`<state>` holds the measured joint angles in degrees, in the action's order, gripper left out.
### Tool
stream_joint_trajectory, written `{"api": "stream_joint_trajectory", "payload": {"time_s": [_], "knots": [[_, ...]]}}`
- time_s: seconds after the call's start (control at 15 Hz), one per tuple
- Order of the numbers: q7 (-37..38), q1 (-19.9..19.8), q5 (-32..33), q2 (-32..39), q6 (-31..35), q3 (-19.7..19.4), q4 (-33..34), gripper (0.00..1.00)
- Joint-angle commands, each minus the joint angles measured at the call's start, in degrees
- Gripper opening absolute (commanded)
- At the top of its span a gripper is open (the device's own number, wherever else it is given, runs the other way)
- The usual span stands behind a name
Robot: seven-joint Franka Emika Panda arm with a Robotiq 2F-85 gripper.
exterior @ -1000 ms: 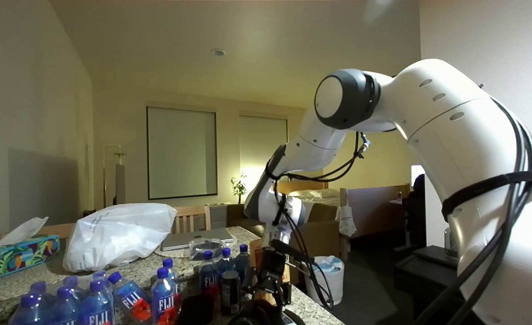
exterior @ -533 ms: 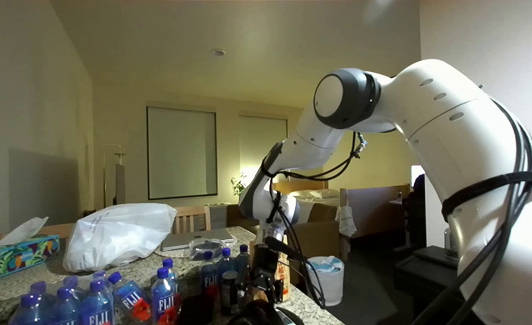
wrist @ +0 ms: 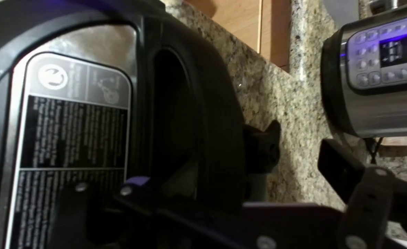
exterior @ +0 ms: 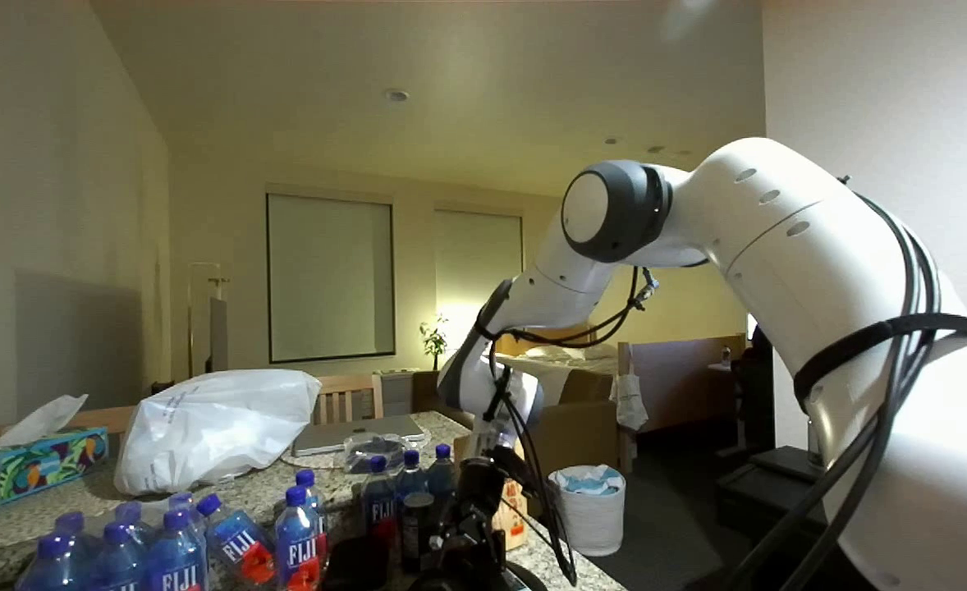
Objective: Put the lid on the cooker
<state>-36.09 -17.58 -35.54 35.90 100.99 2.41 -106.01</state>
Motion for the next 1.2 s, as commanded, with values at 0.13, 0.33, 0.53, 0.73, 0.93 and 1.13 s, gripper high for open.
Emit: {"api": "stream_joint_trajectory", "payload": {"time_s": [0.13, 0.33, 0.53, 0.73, 0.93, 1.13], "knots": [[-8.1, -2.9, -2.4, 6.6, -9.8, 0.2, 6.7, 0.69], [-8.8, -2.7, -2.0, 7.6, -12.3, -0.3, 8.3, 0.49], [-7.9, -1.9, -2.2, 6.8, -11.4, -0.7, 7.3, 0.29], [-7.9, -1.1, -2.3, 5.8, -10.6, -0.5, 6.1, 0.10], [-8.3, -0.3, -2.3, 4.6, -10.4, -0.2, 5.1, 0.03], [-9.0, 0.2, -2.3, 3.4, -10.0, -0.1, 4.2, 0.05]]}}
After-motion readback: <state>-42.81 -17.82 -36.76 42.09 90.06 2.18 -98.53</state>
